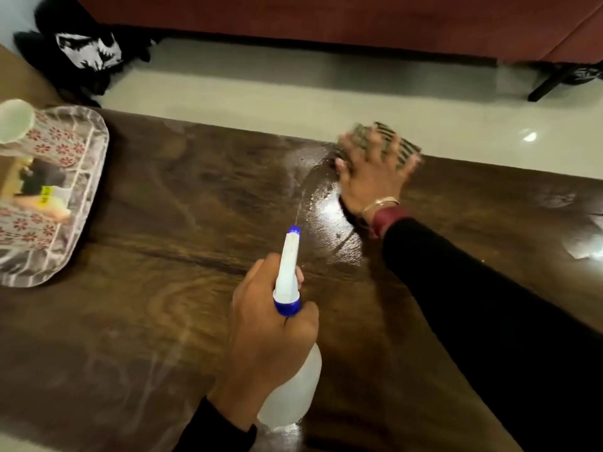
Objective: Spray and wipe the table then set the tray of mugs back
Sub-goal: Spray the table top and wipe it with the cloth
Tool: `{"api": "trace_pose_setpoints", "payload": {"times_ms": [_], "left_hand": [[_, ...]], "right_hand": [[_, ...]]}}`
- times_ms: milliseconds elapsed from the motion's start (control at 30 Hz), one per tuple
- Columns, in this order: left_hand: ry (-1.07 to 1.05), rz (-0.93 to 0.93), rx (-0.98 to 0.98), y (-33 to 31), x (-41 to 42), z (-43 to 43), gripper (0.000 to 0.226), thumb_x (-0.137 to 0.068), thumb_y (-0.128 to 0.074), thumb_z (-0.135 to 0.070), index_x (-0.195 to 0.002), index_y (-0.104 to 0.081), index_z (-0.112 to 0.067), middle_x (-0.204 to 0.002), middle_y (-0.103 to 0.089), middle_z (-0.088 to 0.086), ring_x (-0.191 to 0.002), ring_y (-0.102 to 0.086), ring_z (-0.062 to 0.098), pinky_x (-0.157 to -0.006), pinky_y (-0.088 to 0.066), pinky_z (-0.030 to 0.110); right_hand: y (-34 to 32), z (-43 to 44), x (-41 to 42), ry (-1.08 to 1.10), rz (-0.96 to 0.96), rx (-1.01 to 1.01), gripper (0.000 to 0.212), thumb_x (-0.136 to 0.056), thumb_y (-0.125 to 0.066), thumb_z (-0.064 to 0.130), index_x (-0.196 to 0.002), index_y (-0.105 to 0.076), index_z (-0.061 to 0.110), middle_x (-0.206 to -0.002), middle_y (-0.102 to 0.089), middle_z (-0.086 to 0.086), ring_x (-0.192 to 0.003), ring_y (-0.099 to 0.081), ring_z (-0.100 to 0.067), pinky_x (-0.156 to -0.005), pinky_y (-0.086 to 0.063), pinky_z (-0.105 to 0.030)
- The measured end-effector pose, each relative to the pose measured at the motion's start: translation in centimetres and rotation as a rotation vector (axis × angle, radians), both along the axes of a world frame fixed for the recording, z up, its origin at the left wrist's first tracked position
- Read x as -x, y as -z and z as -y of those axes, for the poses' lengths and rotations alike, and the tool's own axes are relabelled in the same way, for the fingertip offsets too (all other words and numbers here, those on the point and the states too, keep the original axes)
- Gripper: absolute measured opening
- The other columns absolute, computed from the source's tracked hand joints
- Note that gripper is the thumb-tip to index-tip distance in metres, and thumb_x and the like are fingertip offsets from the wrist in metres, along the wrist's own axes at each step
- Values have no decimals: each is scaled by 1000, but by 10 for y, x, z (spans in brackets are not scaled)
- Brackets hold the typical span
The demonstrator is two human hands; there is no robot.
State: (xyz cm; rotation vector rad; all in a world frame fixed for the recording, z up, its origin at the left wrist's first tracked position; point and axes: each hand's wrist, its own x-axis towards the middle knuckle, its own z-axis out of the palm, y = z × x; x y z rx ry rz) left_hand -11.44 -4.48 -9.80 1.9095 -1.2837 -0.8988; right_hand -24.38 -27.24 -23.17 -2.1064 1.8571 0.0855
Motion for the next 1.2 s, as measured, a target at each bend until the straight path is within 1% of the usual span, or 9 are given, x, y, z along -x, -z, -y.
{"api": "trace_pose_setpoints", "payload": {"times_ms": [167,300,433,500,700,900,1000,1100,1200], "left_hand": [[-29,64,74,-3,-31,-8,47,-66,-67,-14,-90,-51,-52,-80,-53,-4,-72,-56,22,-59,-53,28],[-20,46,84,-9,-54,-12,57,-66,-67,-13,-92,-52,-61,-88,-60,-14,-81,-62,8,-69,-51,13],[31,-49,-3,-9,-73,-24,47,-64,-68,-15,-96,-57,-47,-88,-62,-10,-81,-64,13,-71,-58,28],[-6,-60,-26,-8,-73,-37,48,-61,-68,-16,-91,-54,-51,-88,-63,-14,-83,-64,10,-65,-56,17],[112,14,34,8,-61,-82,48,-61,-74,-13,-99,-55,-36,-90,-62,-15,-81,-64,9,-69,-54,21],[-21,-52,39,-6,-51,-106,41,-65,-64,-36,-100,-54,-54,-86,-64,-18,-89,-65,2,-78,-46,2],[49,36,55,-12,-50,-111,50,-63,-70,-27,-100,-47,-53,-102,-56,-44,-97,-57,-19,-81,-40,-4],[100,6,21,-13,-45,-122,52,-65,-70,-27,-95,-46,-61,-95,-61,-27,-89,-64,1,-73,-52,12],[112,4,-7,-13,-38,-147,62,-62,-76,-22,-102,-46,-58,-103,-54,-49,-97,-58,-17,-75,-41,-5]], "right_hand": [[1,-61,-127,-428,15,21,58,-102,-25,60,-159,-16,57,-176,-1,1,-158,8,-47,-118,1,-77],[1,-160,-94,-668,84,21,58,-98,-30,58,-156,-29,51,-175,-15,-2,-159,-6,-47,-117,-14,-76],[2,-158,-6,-440,22,61,56,-100,-40,55,-156,-30,57,-175,-18,1,-159,-11,-43,-118,-16,-76],[0,-114,12,-234,-12,27,57,-101,-31,58,-157,-24,58,-175,-12,0,-160,-4,-45,-118,-10,-79],[-1,-8,-76,-41,3,17,56,-104,-21,62,-159,-14,56,-176,1,2,-159,7,-45,-119,0,-78],[0,-156,-109,-477,81,78,57,-103,-33,54,-158,-21,57,-176,-7,1,-159,1,-46,-120,-3,-76],[0,-248,-45,-561,118,85,56,-103,-41,54,-158,-28,56,-175,-14,2,-160,-6,-43,-119,-13,-75],[0,-245,23,-383,43,75,57,-102,-41,54,-158,-29,56,-175,-15,2,-160,-7,-42,-117,-17,-76],[0,-210,28,-38,24,41,57,-103,-35,55,-159,-25,55,-176,-9,2,-159,1,-45,-117,-9,-79]]}}
